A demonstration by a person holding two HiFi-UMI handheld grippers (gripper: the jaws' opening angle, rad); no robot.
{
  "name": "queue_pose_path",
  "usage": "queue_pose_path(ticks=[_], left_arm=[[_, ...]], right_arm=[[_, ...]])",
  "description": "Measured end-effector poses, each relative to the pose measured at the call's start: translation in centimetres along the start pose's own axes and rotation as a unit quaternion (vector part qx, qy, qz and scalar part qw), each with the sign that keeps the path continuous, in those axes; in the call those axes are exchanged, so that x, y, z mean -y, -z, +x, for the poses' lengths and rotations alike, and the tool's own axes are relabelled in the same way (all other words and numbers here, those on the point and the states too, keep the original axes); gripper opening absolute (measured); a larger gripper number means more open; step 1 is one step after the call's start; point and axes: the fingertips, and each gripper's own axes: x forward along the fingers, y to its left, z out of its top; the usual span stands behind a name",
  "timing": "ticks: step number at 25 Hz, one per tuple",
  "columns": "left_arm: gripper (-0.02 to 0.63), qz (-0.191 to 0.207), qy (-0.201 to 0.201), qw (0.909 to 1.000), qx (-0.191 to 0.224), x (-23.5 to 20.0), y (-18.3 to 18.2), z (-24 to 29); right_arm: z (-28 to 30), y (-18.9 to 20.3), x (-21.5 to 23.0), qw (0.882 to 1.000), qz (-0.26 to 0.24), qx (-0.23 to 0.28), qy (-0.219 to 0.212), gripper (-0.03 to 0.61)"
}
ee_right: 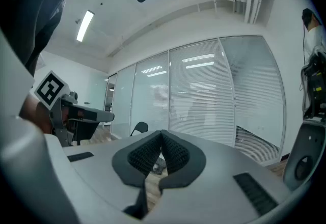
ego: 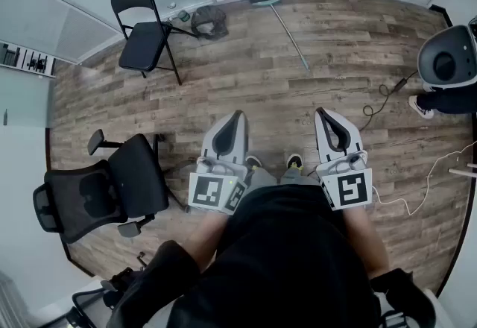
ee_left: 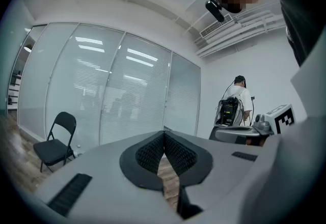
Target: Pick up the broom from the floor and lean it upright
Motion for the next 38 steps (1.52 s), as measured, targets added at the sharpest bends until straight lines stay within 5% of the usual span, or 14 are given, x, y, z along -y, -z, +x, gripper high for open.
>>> queue_pose_path(ticks=[7, 15, 21, 38], left_arm=[[0.021, 0.047, 0.006, 0.9987, 0.016, 0.5, -1.3, -0.5], [0.02, 0.042, 0.0, 0.9991, 0.009, 0.9, -1.1, -0.4], [0.021, 0.049, 0.011, 0.9987, 0.003, 2.0, -0.9, -0.4], [0.02, 0.024, 0.015, 0.9987, -0.043, -0.5, 0.5, 2.0]], right_arm=[[0.2, 2.1, -0.6, 1.0, -0.008, -0.002, -0.01, 0.017], [-0.5, 1.4, 0.3, 0.999, 0.024, 0.019, -0.018, 0.017], [-1.7, 0.6, 0.1, 0.991, 0.097, 0.069, -0.058, 0.017], [2.5, 2.5, 1.5, 0.978, 0.186, 0.068, -0.072, 0.017]])
